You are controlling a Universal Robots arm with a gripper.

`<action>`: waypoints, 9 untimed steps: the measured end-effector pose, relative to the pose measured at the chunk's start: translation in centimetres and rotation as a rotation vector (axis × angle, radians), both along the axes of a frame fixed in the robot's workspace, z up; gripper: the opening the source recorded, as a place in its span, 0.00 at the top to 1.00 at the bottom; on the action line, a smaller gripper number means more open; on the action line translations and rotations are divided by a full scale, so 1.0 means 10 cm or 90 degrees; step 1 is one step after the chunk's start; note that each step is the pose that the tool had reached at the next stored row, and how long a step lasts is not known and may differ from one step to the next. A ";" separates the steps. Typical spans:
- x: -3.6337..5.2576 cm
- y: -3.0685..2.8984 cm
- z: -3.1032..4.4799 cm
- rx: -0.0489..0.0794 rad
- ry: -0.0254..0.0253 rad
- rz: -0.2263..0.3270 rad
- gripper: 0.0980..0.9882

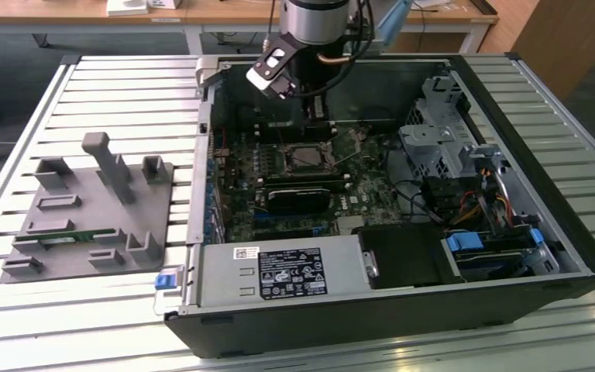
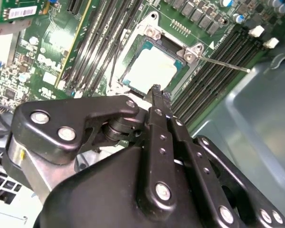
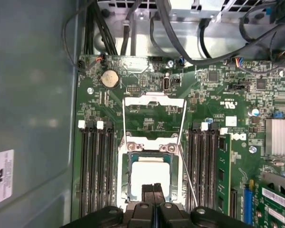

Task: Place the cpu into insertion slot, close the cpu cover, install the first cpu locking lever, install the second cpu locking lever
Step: 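Close the cpu cover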

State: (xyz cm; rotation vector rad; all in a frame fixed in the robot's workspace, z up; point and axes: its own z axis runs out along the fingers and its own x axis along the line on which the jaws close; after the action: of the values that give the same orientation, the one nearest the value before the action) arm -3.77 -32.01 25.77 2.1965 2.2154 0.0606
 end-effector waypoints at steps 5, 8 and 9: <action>0.000 -0.027 0.042 0.000 0.0001 0.000 0.99; 0.000 -0.066 0.042 0.000 0.0000 -0.001 0.99; 0.000 -0.075 0.042 0.000 0.0000 -0.001 0.99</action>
State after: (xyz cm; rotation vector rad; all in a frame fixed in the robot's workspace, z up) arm -3.77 -32.76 26.19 2.1980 2.2139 0.0606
